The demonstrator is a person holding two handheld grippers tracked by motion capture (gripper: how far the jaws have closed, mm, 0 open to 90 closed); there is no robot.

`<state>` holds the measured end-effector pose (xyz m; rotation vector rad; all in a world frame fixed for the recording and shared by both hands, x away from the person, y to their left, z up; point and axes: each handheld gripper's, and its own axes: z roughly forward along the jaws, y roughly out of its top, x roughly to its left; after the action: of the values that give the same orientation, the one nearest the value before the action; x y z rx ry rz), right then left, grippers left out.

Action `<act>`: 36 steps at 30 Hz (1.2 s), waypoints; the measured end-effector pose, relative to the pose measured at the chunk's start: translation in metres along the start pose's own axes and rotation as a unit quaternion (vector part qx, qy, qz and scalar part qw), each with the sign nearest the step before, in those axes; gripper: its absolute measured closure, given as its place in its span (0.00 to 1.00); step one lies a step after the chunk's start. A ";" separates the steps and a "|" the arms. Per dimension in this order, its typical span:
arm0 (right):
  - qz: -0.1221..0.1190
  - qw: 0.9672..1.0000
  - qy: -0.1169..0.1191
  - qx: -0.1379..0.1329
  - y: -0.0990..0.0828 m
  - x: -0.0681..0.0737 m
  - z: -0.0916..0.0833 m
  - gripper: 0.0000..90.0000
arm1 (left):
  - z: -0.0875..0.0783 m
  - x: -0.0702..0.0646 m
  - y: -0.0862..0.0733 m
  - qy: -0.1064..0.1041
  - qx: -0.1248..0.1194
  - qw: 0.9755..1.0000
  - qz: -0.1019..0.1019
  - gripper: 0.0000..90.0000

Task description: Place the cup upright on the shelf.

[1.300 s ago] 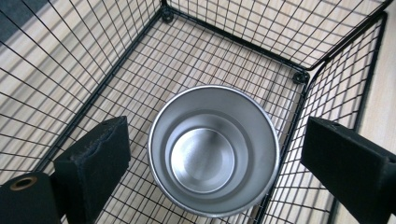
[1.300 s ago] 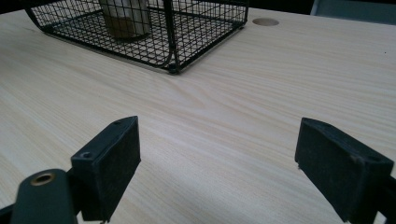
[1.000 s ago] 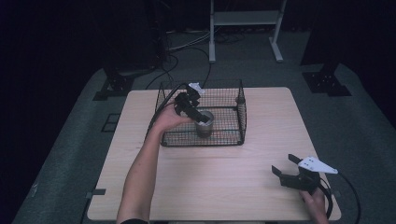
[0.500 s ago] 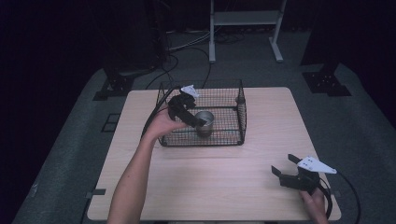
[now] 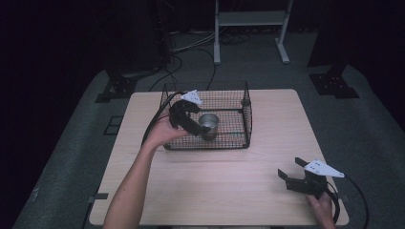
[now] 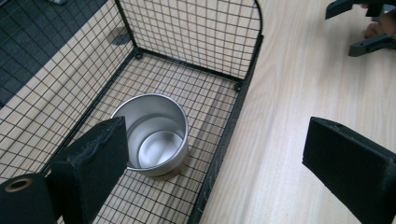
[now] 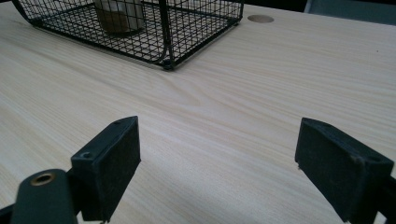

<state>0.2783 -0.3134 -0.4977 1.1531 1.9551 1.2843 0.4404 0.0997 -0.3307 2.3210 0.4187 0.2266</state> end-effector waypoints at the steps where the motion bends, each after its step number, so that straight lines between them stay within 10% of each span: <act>1: 0.000 1.000 0.000 0.000 0.000 0.000 0.000 0.15 | -0.001 -0.004 0.000 -0.001 -0.002 1.000 0.005 0.07; 26: -0.003 1.000 -0.003 0.002 0.000 0.001 0.000 0.15 | -0.019 -0.043 -0.018 -0.005 -0.013 0.999 0.044 0.07; 36: -0.004 1.000 -0.005 0.003 0.000 0.001 0.000 0.15 | -0.024 -0.051 -0.038 -0.002 -0.030 0.999 0.030 0.07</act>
<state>0.2781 -0.3125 -0.4977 1.1514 1.9552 1.2664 0.3777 0.1220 -0.3429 2.2765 0.3349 0.2608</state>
